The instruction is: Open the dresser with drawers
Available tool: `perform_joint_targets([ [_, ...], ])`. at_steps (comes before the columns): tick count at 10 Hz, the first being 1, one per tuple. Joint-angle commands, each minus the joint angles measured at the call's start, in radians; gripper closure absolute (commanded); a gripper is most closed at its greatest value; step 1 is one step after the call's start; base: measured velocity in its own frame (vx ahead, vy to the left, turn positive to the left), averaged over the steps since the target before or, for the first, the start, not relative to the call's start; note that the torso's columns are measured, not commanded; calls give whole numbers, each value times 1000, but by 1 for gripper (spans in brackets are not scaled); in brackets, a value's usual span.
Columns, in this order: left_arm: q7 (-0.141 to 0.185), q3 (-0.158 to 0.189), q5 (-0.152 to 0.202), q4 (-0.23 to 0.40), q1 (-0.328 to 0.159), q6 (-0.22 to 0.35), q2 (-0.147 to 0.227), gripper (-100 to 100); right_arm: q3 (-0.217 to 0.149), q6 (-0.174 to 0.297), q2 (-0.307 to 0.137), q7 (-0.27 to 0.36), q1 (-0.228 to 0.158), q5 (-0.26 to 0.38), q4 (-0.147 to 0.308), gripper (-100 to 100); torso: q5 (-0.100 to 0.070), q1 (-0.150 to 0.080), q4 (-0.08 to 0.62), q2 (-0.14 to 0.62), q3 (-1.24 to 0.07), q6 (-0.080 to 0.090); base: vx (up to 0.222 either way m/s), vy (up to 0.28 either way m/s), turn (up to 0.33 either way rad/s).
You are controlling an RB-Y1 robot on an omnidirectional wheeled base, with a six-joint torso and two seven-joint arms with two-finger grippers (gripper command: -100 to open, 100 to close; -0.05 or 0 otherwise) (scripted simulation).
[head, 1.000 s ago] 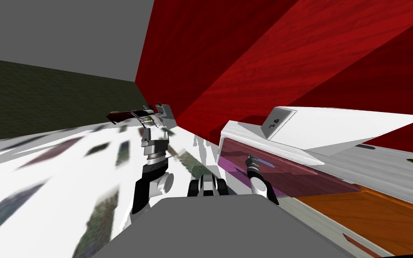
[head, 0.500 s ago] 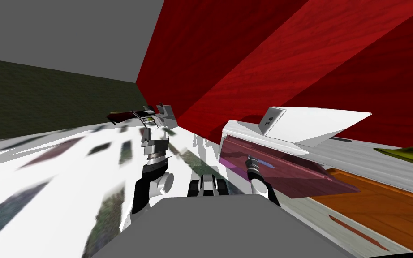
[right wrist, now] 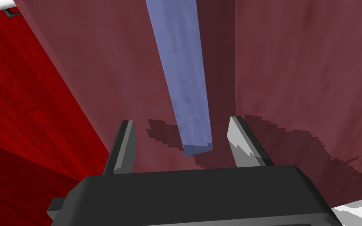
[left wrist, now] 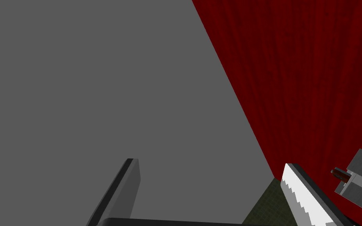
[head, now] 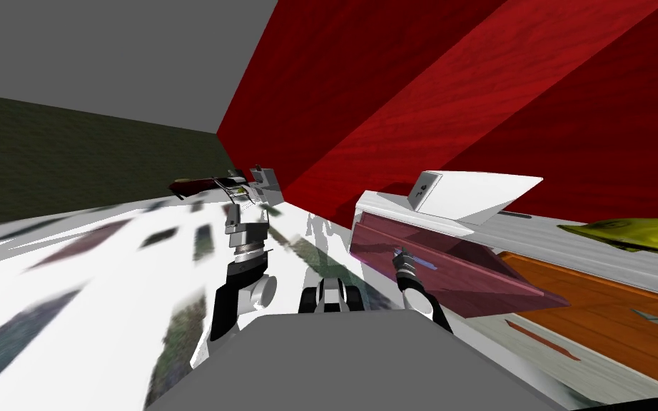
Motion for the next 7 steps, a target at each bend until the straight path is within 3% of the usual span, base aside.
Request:
perform_joint_targets([
  [1, 0, 0, 0, 0, 0, 0, 0, 0, -32, 40, -39, 4, 68, -56, -71, -100, -2, 0, -2, -2, -1, -1, 87, 81, -52],
  [4, 0, 0, 0, 0, 0, 0, 0, 0, -65, 82, -77, 13, 141, -118, -148, -100, -2, -1, 0, 5, 4, -2, 100, 55, -53],
  [5, 0, 0, 0, 0, 0, 0, 0, 0, -65, 82, -77, 13, 141, -118, -148, -100, -3, -1, 0, 7, 5, -1, 59, 31, -19],
  [7, 0, 0, 0, 0, 0, 0, 0, 0, -88, 109, -102, 19, 191, -160, -199, -100, -1, 1, 1, 9, 6, 0, 56, 40, -42],
])
